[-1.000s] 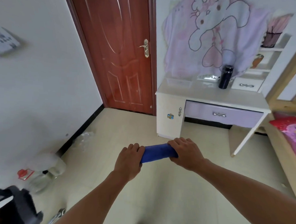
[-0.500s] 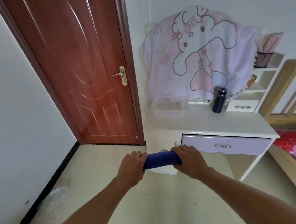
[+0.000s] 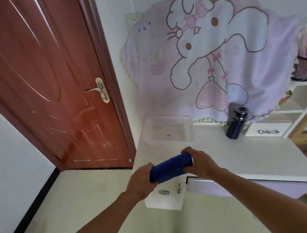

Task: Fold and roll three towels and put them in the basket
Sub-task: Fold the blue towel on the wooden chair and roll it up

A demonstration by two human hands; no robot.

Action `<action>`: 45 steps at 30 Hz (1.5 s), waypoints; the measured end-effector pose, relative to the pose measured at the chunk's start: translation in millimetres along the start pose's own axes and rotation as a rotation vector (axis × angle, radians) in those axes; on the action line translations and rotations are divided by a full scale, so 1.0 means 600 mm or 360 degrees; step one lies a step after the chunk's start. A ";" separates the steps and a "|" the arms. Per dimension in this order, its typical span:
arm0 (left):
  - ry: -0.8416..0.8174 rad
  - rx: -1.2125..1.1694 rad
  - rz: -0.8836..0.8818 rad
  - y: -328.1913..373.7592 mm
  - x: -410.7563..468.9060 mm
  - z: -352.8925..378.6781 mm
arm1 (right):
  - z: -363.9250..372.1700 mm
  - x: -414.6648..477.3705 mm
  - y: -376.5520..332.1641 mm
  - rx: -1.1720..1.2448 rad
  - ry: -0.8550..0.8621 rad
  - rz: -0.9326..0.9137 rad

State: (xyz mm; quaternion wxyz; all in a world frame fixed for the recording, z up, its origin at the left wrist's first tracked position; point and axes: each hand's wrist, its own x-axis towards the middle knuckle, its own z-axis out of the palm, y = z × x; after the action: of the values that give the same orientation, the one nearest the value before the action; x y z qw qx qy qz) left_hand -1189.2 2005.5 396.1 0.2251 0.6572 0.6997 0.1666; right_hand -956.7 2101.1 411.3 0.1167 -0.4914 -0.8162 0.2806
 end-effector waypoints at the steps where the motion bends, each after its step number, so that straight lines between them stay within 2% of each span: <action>1: -0.0025 -0.0178 -0.0076 0.001 0.027 -0.003 | -0.014 0.035 0.005 0.0116 -0.0038 0.0038; 5: -0.0047 -0.0740 -0.0401 -0.001 0.118 -0.009 | -0.054 0.170 0.020 0.0616 -0.0094 0.0284; 10: -0.0061 -0.1155 -0.0558 -0.021 0.227 -0.022 | -0.057 0.313 0.028 0.1113 -0.0054 0.0483; 13: -0.0112 -0.1283 -0.0570 -0.030 0.297 -0.029 | -0.048 0.394 0.037 0.1202 0.0099 0.0600; 16: -0.0122 -0.1295 -0.0656 -0.047 0.367 -0.034 | -0.045 0.472 0.048 0.1107 0.0213 0.0668; 21: -0.0220 -0.1066 -0.0656 -0.094 0.475 -0.028 | -0.037 0.606 0.052 0.0715 0.0237 0.0618; 26: -0.0380 -0.0591 -0.0699 -0.127 0.536 0.006 | 0.030 0.692 0.077 0.0270 0.0005 0.0604; 32: -0.0505 -0.0034 -0.0692 -0.159 0.568 0.043 | 0.114 0.745 0.114 0.0072 -0.0220 0.0595; 36: -0.0489 0.0201 -0.0490 -0.152 0.565 0.043 | 0.147 0.744 0.128 0.0027 -0.0172 0.0642; 39: -0.0410 0.0308 -0.0196 -0.155 0.561 0.043 | 0.159 0.736 0.135 0.0026 -0.0113 0.0562; 42: -0.0529 0.0480 0.0071 -0.162 0.551 0.048 | 0.133 0.720 0.138 -0.0249 -0.0061 0.0393; 45: -0.0714 0.0563 0.0136 -0.169 0.539 0.056 | 0.109 0.700 0.141 -0.0514 -0.0001 0.0115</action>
State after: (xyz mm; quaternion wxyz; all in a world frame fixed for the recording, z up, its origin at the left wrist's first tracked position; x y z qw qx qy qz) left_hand -1268.4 2316.9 283.0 0.2488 0.7357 0.6223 -0.0982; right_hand -1130.5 2473.5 274.0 0.0258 -0.5328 -0.8324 0.1500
